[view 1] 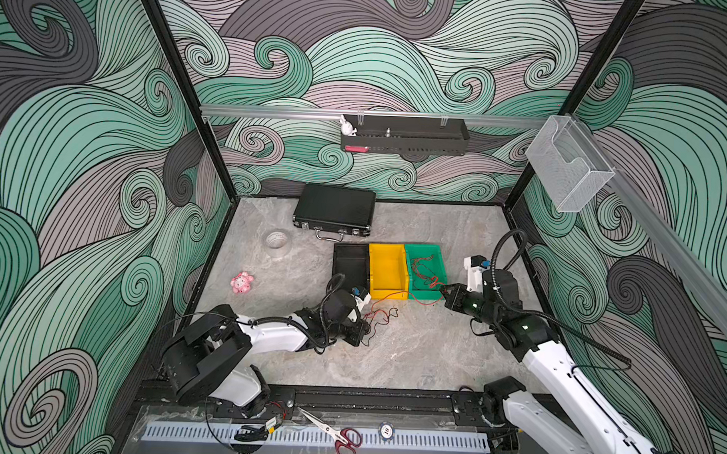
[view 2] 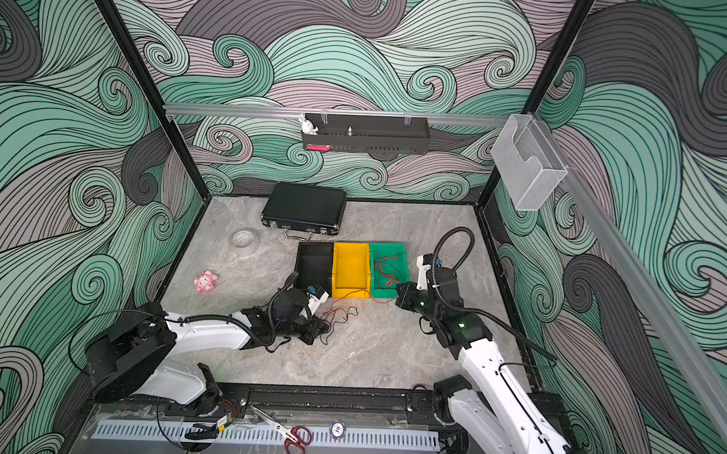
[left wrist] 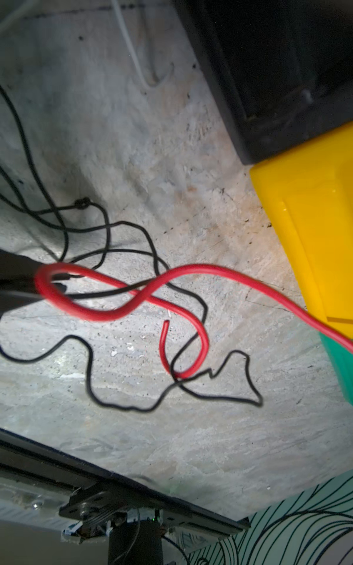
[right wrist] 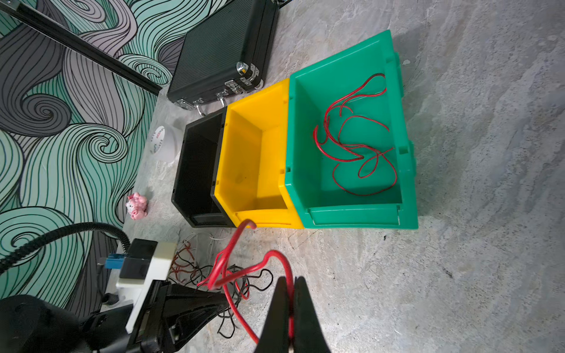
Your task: Untangle the cables
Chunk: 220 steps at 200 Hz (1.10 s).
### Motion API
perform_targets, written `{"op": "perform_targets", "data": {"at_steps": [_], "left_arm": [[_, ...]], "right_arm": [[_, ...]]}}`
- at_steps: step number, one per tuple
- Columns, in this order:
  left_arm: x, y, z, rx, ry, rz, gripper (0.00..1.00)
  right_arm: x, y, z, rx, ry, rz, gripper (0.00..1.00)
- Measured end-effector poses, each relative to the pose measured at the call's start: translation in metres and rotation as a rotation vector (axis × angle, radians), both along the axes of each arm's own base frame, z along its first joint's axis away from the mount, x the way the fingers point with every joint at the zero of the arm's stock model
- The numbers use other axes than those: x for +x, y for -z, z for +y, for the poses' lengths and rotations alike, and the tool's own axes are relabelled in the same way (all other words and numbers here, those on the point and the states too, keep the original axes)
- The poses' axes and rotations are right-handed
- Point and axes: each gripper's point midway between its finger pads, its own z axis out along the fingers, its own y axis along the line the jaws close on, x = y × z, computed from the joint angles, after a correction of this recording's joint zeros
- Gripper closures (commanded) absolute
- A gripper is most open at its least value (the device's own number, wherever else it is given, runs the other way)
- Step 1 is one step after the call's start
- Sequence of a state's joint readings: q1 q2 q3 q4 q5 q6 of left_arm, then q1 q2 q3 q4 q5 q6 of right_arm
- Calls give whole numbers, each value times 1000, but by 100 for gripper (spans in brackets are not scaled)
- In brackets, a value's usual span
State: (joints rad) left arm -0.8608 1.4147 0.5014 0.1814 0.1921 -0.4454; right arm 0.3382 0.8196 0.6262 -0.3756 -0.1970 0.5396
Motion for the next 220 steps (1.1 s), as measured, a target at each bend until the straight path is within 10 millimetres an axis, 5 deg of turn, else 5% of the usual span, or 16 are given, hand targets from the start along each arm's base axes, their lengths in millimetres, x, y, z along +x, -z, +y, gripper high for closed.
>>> {"op": "perform_targets", "data": {"at_steps": [46,220], "left_arm": [[7,-16,10,12,-51,-52,100],[23,-22,89,113,-368,-53,100]], "right_arm": [[-1,7,-16,-67,48,12,97],[-4,8,-57,-127,181,12,98]]}}
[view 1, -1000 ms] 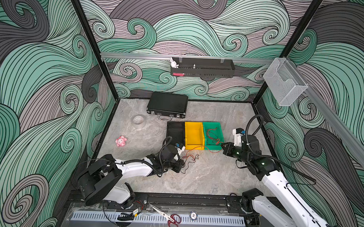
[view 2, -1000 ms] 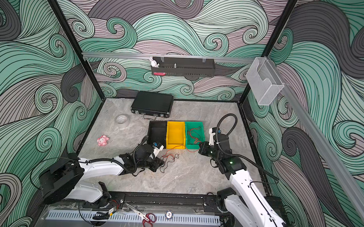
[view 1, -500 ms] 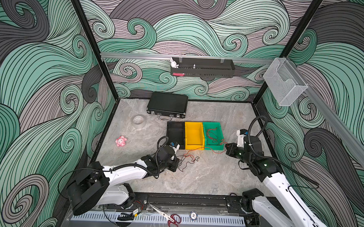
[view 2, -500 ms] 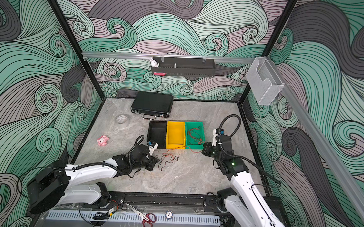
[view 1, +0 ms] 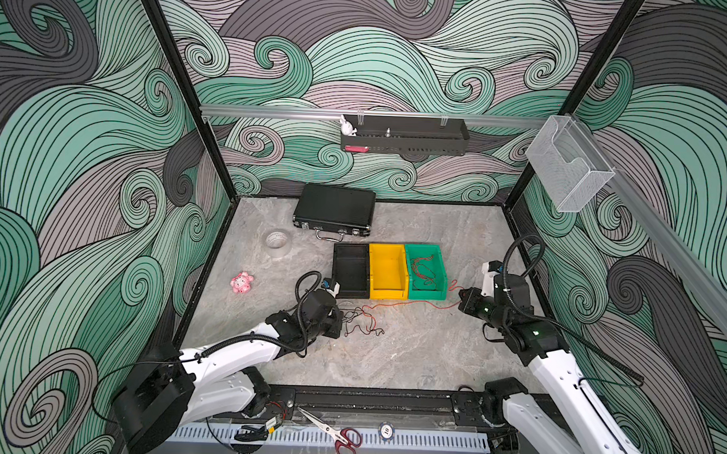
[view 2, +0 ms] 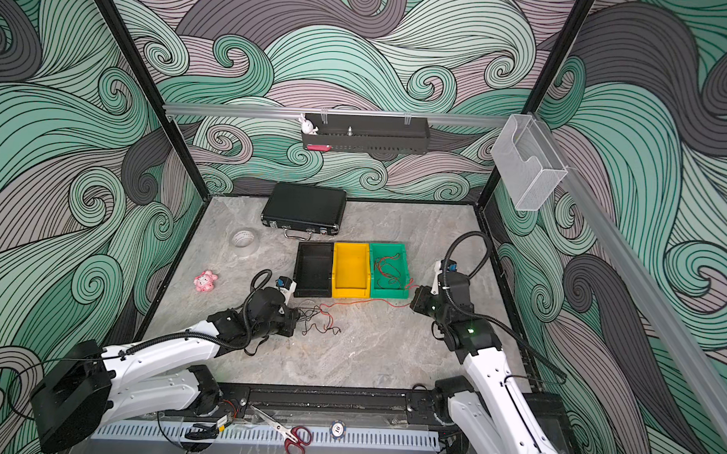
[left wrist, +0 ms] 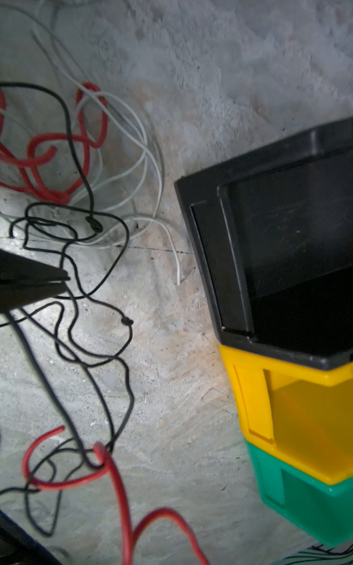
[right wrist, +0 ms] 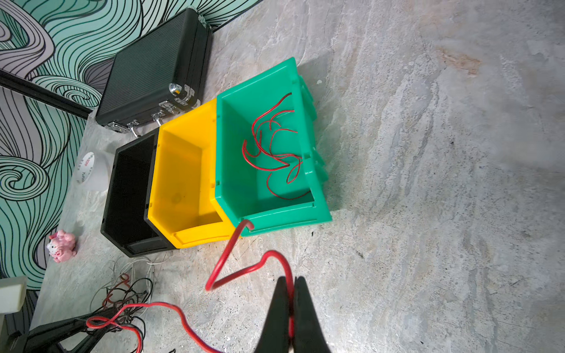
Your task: Untangle the cables
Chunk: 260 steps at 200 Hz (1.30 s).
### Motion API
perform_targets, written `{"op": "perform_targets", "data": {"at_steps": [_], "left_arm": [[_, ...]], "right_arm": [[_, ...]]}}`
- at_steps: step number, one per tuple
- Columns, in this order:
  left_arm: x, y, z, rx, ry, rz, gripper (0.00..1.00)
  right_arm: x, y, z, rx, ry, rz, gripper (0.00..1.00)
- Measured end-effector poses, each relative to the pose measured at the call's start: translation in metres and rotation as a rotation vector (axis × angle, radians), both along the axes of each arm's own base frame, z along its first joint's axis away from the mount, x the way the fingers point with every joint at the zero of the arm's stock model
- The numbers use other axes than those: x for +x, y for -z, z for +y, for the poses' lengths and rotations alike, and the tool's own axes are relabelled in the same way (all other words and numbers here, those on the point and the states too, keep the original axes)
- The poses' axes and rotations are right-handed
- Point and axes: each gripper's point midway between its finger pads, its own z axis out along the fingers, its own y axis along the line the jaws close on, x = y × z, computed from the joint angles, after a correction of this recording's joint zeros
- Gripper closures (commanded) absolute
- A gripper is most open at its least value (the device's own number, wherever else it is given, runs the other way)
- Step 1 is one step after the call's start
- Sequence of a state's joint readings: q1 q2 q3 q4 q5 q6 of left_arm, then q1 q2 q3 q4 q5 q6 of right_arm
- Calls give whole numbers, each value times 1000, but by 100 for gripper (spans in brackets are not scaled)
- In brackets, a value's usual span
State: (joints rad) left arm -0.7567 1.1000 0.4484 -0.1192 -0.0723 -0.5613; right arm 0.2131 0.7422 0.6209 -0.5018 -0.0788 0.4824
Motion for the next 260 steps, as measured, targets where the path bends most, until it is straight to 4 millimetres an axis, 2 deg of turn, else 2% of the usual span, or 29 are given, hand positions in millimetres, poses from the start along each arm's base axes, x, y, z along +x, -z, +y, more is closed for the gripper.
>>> {"op": "perform_targets", "data": {"at_steps": [60,89,119,181,206,229,260], "left_arm": [[4,1,23,-9,-108,30,100],[6,0,27,-19,-134,32,100],[4,8,40,7,-178,57,100],[1,12,46,22,-200,77,100],[2,9,49,19,-216,67,100],[2,7,44,-1,-197,71,84],[-1,14,33,-25,-150,115,61]], "right_arm": [[-5,7,-21,13,87,18,98],[-6,11,-32,27,134,32,98],[-6,15,-50,21,206,40,99],[-6,16,-67,-10,272,42,99],[-7,18,-67,-9,268,48,98],[-2,17,-56,37,225,39,99],[3,20,-29,101,118,47,99]]}}
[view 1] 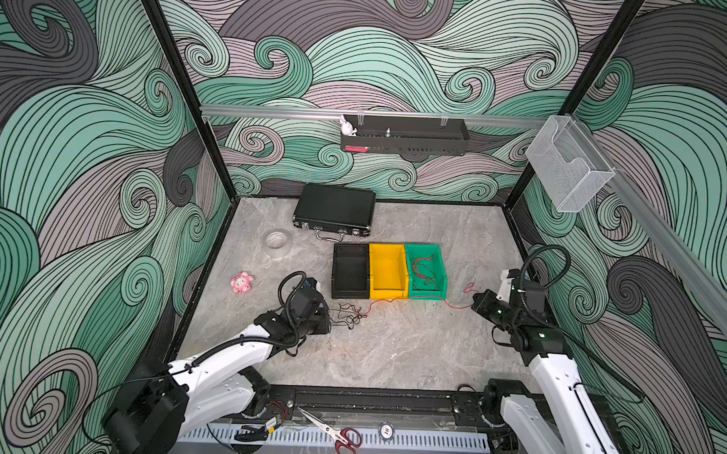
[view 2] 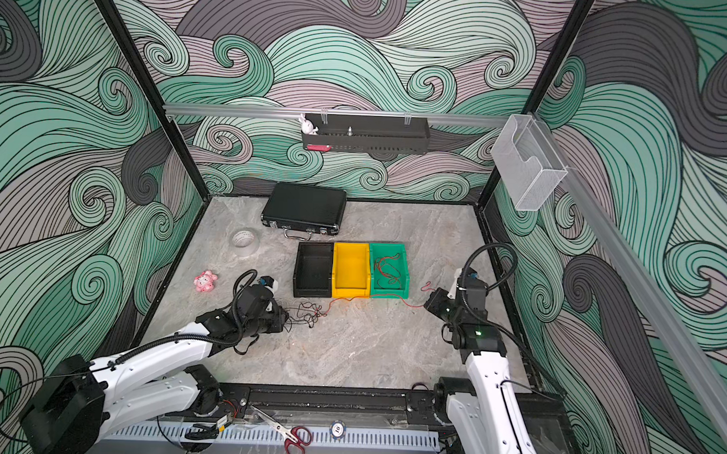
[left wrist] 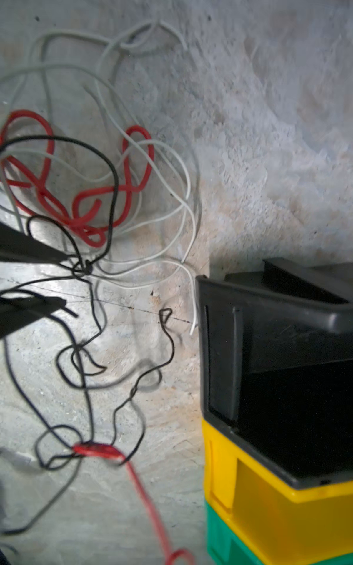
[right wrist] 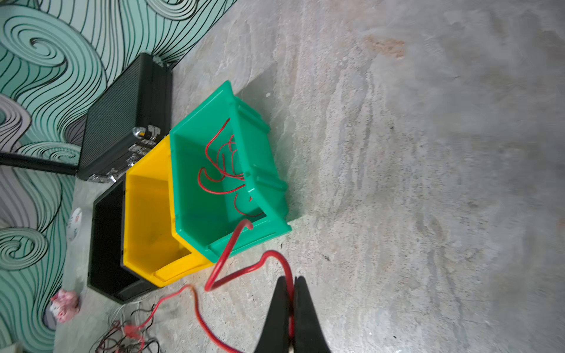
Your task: Untangle the cables
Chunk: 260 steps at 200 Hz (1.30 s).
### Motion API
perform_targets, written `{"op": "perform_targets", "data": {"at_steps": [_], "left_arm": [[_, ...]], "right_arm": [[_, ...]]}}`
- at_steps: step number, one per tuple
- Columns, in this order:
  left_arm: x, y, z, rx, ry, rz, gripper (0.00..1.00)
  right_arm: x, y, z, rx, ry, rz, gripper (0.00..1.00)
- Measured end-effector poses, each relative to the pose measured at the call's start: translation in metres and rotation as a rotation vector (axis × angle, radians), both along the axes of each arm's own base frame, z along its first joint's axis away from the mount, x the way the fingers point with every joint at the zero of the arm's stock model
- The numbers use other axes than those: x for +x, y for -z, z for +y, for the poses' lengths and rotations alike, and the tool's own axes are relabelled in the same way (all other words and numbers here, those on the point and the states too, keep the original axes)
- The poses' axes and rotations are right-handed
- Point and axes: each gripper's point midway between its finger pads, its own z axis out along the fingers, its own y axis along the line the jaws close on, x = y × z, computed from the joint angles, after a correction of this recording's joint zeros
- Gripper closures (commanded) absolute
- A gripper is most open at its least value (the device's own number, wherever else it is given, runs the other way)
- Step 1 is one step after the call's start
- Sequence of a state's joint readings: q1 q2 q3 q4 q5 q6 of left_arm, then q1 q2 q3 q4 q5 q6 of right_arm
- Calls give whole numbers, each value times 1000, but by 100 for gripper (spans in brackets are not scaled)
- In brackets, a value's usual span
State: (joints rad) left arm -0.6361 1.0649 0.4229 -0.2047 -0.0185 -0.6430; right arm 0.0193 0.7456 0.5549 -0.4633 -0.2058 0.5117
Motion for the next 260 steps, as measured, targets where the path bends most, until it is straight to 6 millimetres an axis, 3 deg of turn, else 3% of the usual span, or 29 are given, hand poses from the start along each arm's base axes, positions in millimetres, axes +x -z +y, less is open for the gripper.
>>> {"op": "perform_targets", "data": {"at_steps": [38,86,116,161,230,260], "left_arm": [[-7,9,-7,-10,42,52,47],[1,-14,-19,-37,80,10,43],[2,-30,-28,-60,105,-28,41],[1,-39,-34,-56,134,-39,40],[-5,-33,-53,-89,187,-16,45],[-3,-16,-53,-59,166,21,45]], "right_arm": [[-3,-7,48,52,-177,-29,98],[-5,-9,79,78,-277,-38,98],[-4,-6,85,78,-292,-28,98],[-2,-6,83,67,-282,-31,98],[1,-11,82,62,-273,-52,98],[1,-12,82,62,-271,-61,98]]}}
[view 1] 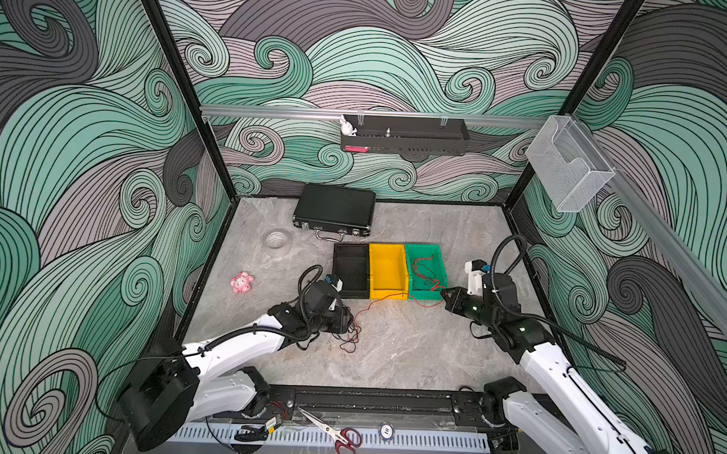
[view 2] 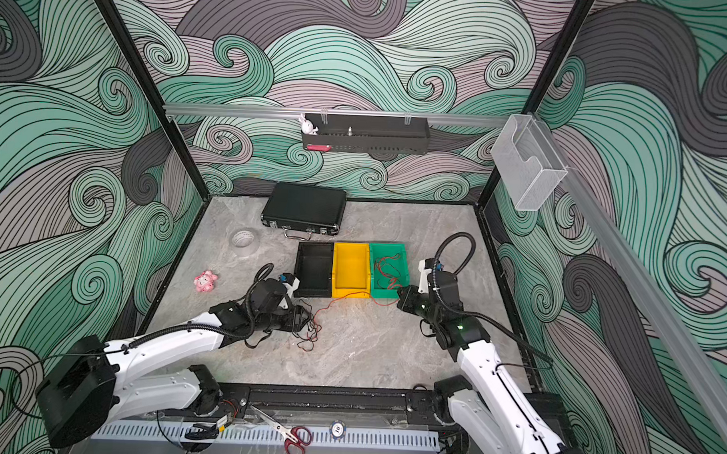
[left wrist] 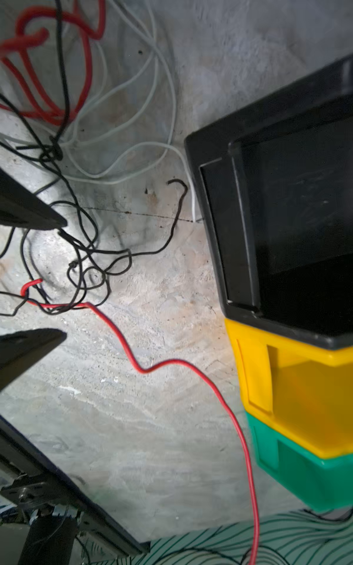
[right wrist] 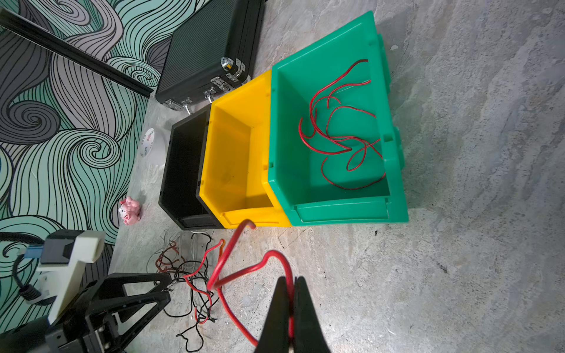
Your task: Untangle the cables
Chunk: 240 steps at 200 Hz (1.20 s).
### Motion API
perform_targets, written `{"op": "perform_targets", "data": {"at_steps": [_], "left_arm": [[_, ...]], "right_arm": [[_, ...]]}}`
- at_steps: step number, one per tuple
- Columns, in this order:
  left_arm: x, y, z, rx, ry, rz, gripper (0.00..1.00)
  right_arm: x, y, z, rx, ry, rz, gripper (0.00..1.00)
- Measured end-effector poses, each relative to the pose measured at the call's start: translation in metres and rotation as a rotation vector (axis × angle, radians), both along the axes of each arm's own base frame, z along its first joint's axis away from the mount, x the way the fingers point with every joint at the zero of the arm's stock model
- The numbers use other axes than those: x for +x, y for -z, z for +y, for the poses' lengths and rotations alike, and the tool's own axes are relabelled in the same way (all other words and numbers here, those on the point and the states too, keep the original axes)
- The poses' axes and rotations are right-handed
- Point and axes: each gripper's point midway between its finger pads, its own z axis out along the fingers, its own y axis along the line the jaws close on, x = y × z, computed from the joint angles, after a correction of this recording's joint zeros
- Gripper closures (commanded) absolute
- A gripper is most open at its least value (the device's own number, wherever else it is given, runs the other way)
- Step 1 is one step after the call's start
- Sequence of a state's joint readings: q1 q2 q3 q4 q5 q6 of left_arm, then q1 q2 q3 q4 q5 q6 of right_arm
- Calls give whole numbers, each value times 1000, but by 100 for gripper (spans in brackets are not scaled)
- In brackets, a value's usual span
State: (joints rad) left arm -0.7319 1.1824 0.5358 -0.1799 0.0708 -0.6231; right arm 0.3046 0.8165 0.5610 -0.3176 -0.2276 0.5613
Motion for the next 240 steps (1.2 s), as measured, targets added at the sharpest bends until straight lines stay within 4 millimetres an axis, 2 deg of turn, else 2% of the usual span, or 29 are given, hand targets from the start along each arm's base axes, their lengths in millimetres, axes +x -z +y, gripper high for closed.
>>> {"op": "perform_targets", "data": {"at_steps": [57,90,139,147,172,206,240], "left_arm": [[7,28,8,76,-114,85,41],[18,31,0,70,-166,121,40],[24,37,0,111,-226,161,36],[25,38,1,122,-237,165,29],[28,41,2,146,-272,174,29],[30,43,-2,151,-288,175,38],[34,45,-4,154,-306,177,58]], "right_arm": [[-2,-12,-1,13,0,-43,98],[-3,-14,-1,16,0,-51,98],[-3,-14,-1,16,0,-51,98],[-3,-14,-1,17,-1,-51,98],[-3,-12,0,19,-4,-49,98],[-4,-9,0,19,-7,-43,97],[-5,-12,0,23,-7,-55,97]]}}
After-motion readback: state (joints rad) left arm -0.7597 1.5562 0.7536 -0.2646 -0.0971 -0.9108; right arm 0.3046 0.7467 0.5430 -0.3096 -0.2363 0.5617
